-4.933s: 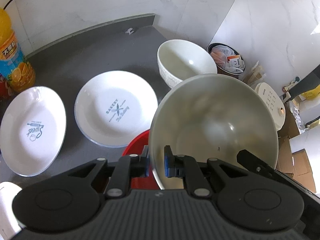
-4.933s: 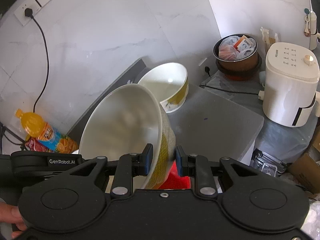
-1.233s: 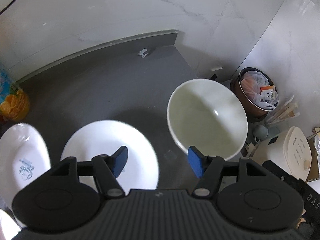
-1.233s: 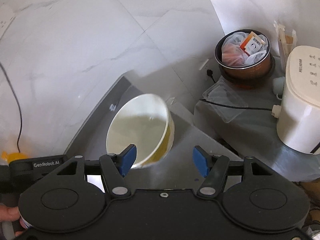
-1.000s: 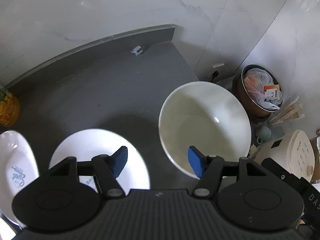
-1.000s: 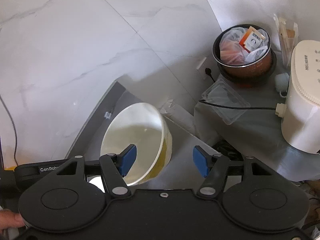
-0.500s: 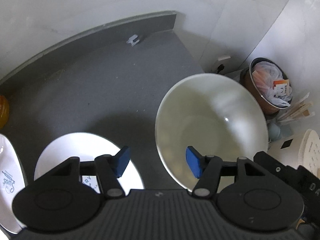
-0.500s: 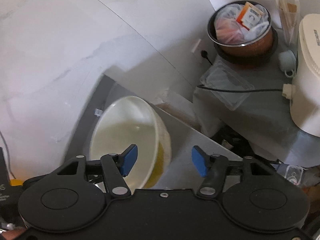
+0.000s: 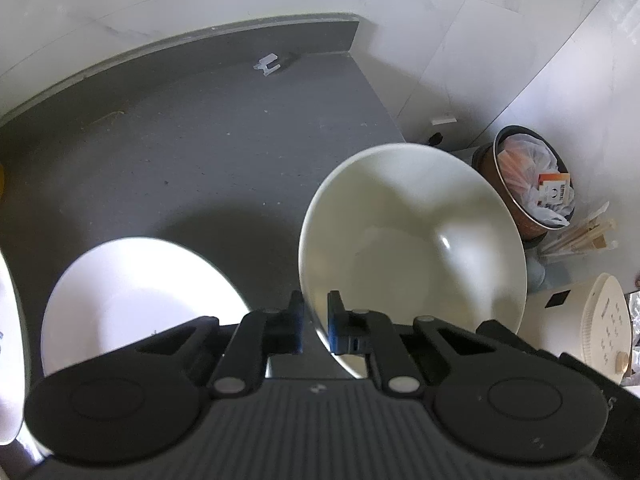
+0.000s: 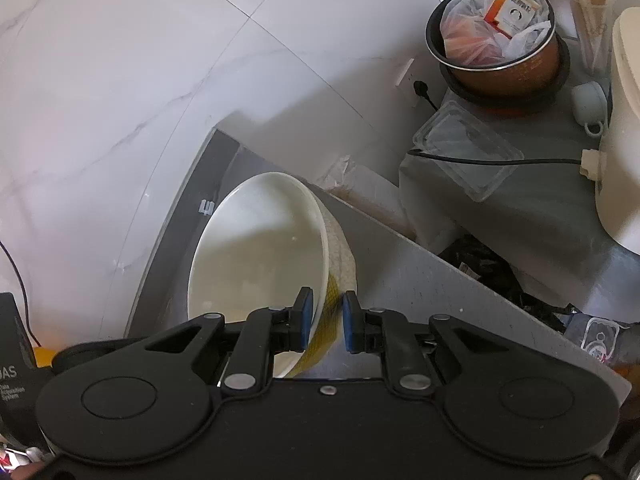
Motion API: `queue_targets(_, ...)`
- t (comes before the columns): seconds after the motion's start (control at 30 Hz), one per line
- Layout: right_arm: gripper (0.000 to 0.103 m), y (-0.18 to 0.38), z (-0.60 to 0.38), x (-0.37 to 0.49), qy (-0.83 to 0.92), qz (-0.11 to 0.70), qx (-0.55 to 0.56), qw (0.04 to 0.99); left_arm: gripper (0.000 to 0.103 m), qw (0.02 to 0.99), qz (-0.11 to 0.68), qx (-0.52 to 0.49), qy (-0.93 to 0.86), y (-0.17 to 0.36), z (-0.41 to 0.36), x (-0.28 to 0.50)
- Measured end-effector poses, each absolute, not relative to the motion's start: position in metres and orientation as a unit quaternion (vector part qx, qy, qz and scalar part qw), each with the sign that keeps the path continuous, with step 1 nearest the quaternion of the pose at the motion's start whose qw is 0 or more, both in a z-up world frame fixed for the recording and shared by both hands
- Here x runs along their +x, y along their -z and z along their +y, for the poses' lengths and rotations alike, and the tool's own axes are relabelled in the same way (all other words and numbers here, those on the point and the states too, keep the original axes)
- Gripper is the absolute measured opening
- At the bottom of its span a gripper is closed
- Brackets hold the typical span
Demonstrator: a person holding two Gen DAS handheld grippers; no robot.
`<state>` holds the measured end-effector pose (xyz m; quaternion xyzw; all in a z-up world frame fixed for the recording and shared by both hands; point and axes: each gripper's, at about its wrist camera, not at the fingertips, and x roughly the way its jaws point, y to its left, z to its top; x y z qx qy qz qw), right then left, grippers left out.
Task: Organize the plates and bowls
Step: 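Carry the patterned bowl over and lower it onto the bowl stack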
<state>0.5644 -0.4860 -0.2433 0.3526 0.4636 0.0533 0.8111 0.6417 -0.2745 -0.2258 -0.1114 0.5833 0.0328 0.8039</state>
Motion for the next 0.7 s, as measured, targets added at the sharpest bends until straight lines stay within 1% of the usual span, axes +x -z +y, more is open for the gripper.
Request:
queue_targets(0.43,0.016,0.226,-0.493,0.542,-0.057,0.452,0.346,0.820,0.009,0.814,0.567,-0.120,-0.024,0.210,-0.274,0.616)
queue_targets(0.7,0.016,0.206,-0.495,0.519,-0.076,0.438,0.328,0.833,0.009,0.826,0.550,-0.122,-0.023,0.187,-0.273,0.590)
